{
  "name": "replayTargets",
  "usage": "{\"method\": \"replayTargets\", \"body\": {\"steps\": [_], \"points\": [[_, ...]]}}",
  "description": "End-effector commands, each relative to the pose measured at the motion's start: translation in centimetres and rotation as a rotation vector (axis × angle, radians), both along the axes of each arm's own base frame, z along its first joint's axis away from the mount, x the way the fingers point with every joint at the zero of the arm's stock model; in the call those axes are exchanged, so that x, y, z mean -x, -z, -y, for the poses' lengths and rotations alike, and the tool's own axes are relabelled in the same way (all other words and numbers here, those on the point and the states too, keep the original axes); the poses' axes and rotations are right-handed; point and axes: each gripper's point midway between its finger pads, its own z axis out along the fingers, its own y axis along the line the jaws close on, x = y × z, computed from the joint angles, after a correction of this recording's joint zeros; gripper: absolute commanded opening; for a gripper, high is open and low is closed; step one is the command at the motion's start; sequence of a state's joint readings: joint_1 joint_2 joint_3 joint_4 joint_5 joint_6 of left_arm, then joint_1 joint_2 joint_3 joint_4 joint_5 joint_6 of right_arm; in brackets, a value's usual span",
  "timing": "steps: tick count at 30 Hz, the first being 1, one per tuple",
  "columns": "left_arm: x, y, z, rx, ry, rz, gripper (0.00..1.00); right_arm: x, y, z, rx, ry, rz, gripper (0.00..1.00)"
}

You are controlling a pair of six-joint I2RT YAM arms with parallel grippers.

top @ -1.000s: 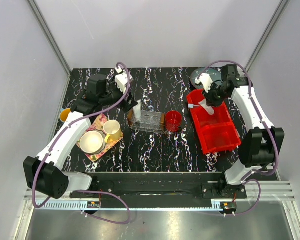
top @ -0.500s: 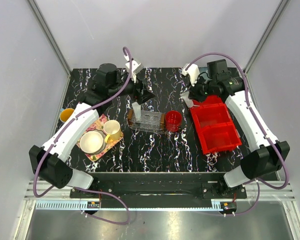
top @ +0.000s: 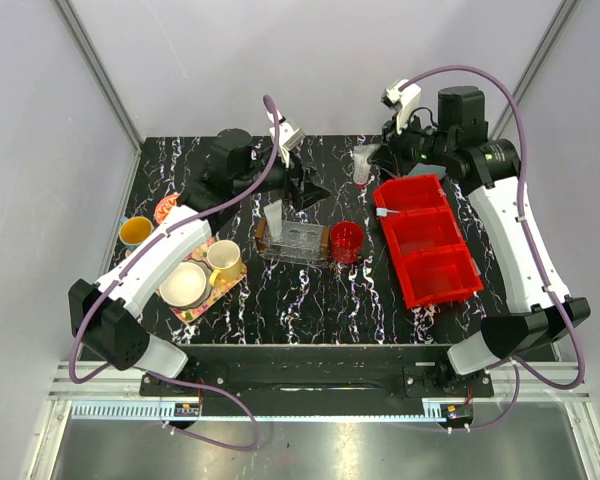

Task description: Prepare toiletry sets of a toothbrush and toothpaste on the tray

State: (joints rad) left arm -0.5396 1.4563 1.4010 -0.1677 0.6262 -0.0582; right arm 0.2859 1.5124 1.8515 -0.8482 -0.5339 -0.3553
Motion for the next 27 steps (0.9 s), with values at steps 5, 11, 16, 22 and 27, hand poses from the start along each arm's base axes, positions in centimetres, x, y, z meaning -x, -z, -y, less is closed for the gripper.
{"method": "replayTargets", "body": {"steps": [5,11,16,22,27], "points": [[-0.3,-3.0,2.2,0.075,0.039,0.114,0.80,2.7,-6.2,-2.9,-0.234,-0.118,-0.005,0.00],[-0.8,-3.4,2.5,0.066,0.033,0.150,0.85,3.9,-7.2,-3.7,-0.300,-0.161,-0.042,0.00],[-0.6,-3.4,2.9,0.073,0.053,0.144,0.86,4.7,-7.5,-4.3,-0.346,-0.199,-0.073,0.00],[0.2,-3.0,3.7,0.068,0.090,0.140,0.71,5.0,-7.5,-4.5,-0.365,-0.216,-0.084,0.00],[0.5,-2.6,3.9,0.065,0.110,0.130,0.50,5.3,-7.9,-4.6,-0.370,-0.229,-0.075,0.00]]}}
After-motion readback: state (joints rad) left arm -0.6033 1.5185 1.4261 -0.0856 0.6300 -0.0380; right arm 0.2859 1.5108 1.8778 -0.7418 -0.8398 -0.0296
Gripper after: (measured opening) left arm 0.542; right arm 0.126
